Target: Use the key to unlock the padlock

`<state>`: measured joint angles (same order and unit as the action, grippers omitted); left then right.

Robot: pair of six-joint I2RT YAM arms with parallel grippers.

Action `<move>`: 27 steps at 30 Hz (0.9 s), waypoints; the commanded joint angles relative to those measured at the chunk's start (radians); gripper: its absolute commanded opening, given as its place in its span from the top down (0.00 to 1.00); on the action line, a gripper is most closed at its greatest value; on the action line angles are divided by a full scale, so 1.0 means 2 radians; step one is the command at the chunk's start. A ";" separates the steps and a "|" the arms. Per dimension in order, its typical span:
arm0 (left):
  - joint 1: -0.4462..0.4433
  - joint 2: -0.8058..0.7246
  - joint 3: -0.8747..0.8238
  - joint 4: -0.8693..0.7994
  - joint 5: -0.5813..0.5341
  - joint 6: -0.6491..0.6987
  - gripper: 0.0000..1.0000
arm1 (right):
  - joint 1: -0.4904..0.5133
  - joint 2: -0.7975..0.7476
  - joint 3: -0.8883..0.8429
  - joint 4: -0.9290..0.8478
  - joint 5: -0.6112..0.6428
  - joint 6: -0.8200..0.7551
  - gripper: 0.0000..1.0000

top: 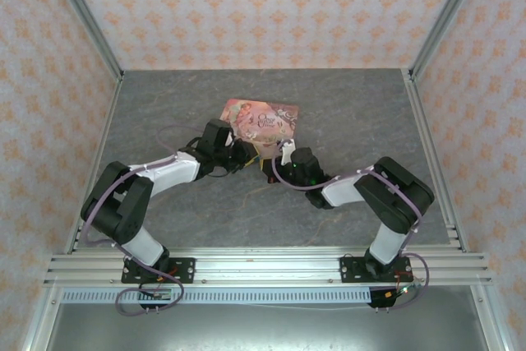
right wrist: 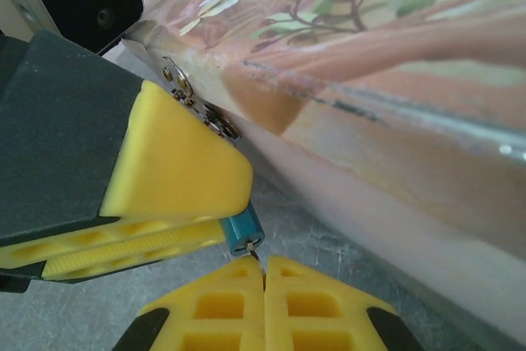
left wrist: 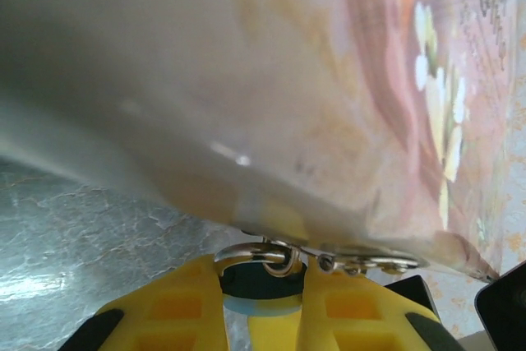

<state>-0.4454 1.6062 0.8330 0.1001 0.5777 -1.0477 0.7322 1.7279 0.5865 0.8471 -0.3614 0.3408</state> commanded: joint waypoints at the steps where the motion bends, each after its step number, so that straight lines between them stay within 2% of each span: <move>1: -0.010 0.009 -0.010 0.031 0.031 -0.013 0.83 | 0.010 0.004 -0.004 0.067 0.011 0.030 1.00; 13: -0.002 -0.009 -0.036 0.040 0.004 -0.011 0.63 | 0.020 0.023 -0.024 0.074 0.036 0.093 1.00; 18: 0.005 -0.033 -0.063 0.059 -0.011 -0.024 0.52 | 0.022 0.031 -0.026 0.079 0.036 0.136 1.00; 27: 0.005 -0.021 -0.117 0.159 -0.023 -0.115 0.51 | 0.024 0.028 -0.018 0.071 0.027 0.220 1.00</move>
<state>-0.4385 1.5566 0.6281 0.3092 0.5636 -1.1931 0.7719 1.7798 0.5404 0.9371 -0.3103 0.7021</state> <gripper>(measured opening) 0.497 0.047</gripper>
